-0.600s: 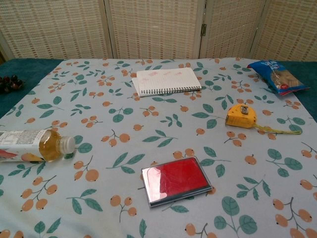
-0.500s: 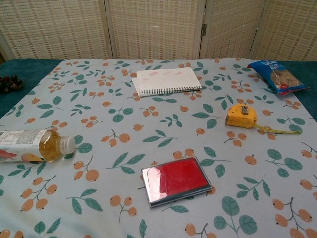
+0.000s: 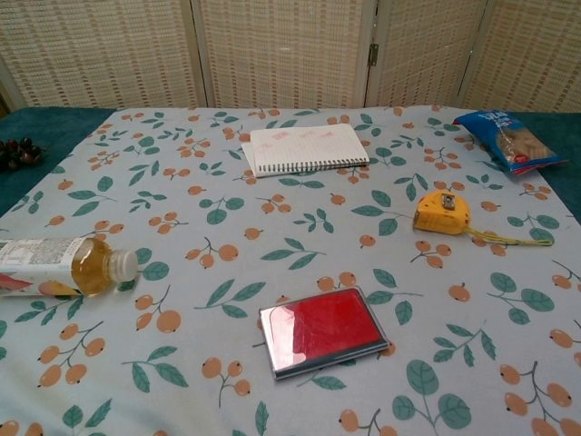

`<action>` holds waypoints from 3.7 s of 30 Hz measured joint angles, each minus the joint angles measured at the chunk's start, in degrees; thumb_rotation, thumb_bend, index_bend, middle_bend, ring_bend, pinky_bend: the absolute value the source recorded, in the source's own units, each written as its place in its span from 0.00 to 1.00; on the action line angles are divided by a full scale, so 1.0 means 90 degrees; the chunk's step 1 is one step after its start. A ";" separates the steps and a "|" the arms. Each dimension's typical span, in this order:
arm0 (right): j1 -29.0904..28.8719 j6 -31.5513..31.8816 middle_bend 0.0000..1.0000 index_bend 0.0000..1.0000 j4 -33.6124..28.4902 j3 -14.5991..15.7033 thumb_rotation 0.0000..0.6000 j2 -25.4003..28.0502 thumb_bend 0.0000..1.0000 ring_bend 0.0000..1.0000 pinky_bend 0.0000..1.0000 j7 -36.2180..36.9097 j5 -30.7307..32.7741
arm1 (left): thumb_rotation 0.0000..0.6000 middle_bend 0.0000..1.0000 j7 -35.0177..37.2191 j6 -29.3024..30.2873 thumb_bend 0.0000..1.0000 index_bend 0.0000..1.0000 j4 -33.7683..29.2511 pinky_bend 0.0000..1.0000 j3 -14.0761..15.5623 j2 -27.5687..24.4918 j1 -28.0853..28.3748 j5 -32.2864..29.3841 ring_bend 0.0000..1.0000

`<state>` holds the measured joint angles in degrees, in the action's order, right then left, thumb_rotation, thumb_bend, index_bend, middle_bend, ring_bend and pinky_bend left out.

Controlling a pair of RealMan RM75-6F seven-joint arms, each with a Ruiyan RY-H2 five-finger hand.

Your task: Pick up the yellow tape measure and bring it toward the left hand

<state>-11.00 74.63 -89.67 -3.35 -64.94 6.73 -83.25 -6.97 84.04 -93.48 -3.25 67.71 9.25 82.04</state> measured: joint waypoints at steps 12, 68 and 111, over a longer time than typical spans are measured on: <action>-0.1582 -0.2288 0.10 0.03 0.0062 -0.0568 1.00 -0.0774 0.46 0.11 0.02 -0.1585 0.1613 | 1.00 0.09 -0.0010 -0.0066 0.25 0.14 -0.0087 0.00 -0.0027 -0.0033 -0.0014 -0.0013 0.09; -0.3106 -0.2646 0.43 0.52 0.1402 -0.1304 1.00 -0.3262 0.46 0.33 0.02 0.0732 0.1753 | 1.00 0.10 0.1160 -0.1328 0.26 0.14 -0.0035 0.00 -0.0838 0.0971 0.1757 0.0629 0.13; -0.3649 -0.2050 0.42 0.52 0.2467 -0.1171 1.00 -0.4867 0.46 0.33 0.02 0.3164 0.0308 | 1.00 0.10 -0.0596 -0.2196 0.30 0.13 0.0540 0.00 -0.1357 0.2890 0.3686 -0.0302 0.13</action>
<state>-43.84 56.18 -67.47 -13.89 -108.74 35.20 -80.48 -12.33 64.27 -88.62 -15.46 93.72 42.42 79.32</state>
